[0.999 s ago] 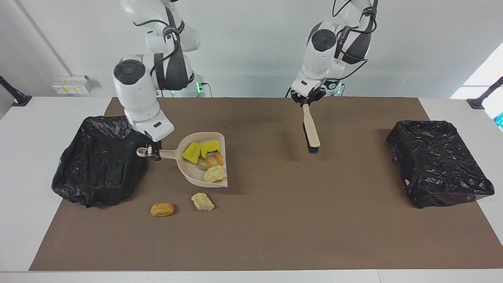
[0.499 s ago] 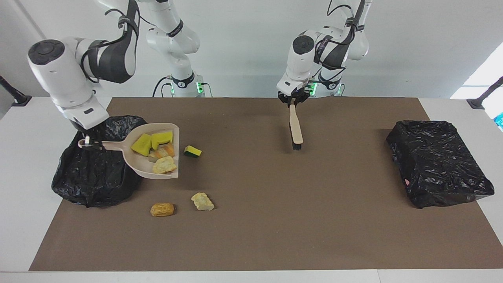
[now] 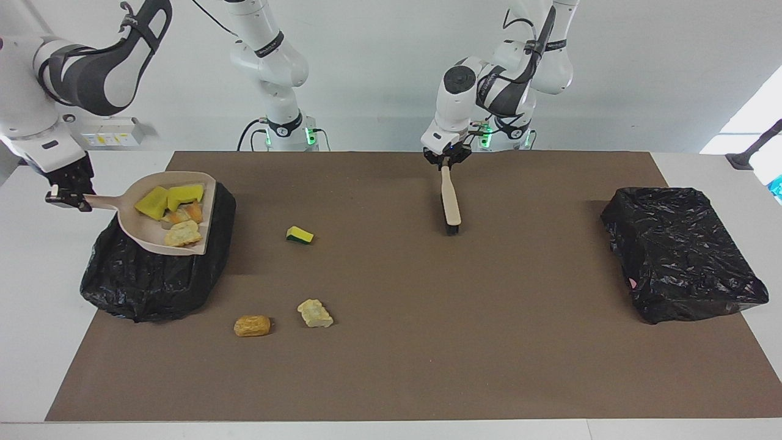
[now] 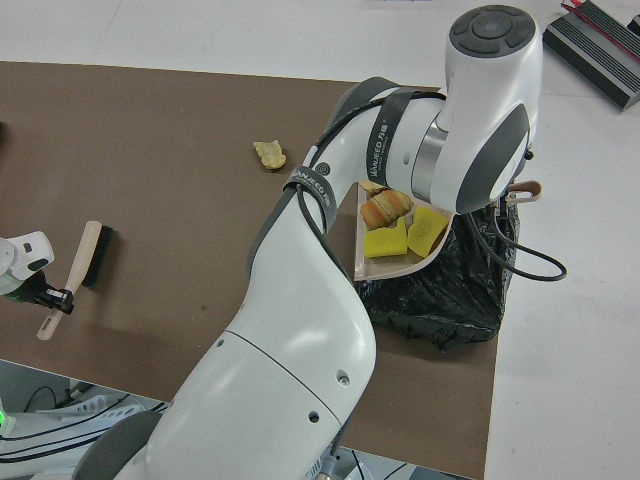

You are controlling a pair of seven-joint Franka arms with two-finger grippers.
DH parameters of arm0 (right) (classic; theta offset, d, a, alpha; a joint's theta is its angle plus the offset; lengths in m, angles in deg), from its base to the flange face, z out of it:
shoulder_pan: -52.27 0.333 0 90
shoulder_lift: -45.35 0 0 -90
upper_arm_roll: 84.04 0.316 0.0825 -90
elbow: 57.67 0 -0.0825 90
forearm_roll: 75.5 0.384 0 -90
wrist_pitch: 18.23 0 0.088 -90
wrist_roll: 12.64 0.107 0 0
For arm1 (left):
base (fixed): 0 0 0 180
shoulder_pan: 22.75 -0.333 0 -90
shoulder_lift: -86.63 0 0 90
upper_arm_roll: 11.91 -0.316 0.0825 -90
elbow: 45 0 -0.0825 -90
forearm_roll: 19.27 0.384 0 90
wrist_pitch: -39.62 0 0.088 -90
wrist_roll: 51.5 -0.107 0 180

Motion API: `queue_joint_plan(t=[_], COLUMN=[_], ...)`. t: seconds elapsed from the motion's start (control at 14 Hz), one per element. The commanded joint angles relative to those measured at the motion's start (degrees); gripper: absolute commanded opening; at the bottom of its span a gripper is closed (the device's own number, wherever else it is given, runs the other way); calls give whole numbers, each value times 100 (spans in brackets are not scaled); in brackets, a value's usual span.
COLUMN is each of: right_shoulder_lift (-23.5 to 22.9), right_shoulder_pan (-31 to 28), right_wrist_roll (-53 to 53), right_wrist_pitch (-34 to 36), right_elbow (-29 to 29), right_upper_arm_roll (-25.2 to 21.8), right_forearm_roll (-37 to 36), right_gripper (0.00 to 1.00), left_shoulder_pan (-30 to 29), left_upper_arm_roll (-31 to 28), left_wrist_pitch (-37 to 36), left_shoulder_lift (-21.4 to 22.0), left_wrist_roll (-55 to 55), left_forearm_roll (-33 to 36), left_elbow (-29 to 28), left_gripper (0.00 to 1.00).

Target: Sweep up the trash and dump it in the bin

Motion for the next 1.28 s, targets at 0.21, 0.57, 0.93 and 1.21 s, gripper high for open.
queue_joint_plan(t=[0.21,0.57,0.93,1.21], right_shoulder_lift=[128,347,647,945], right_shoulder_pan=[-57,240,540,769], right_wrist_roll=[508,2019,2788,2744], right_wrist_pitch=[-255,-273,-194,-1], right_elbow=[75,496,928,919], right_upper_arm_roll=[94,156,165,174], right_forearm_roll=[-1527,-2715,-3507,-3928], right_gripper=[0,0,0,0], left_shoulder_pan=[124,106,-674,-1675], left_upper_arm_roll=[-86,-112,-121,-121], left_wrist_pitch=[180,92,66,74], left_shoulder_lift=[-1,-36,-650,-836], left_wrist_roll=[72,72,-68,-734], left_forearm_roll=[-97,-97,-88,-27], left_elbow=[-76,-14,669,1023], left_gripper=[38,99,100,100])
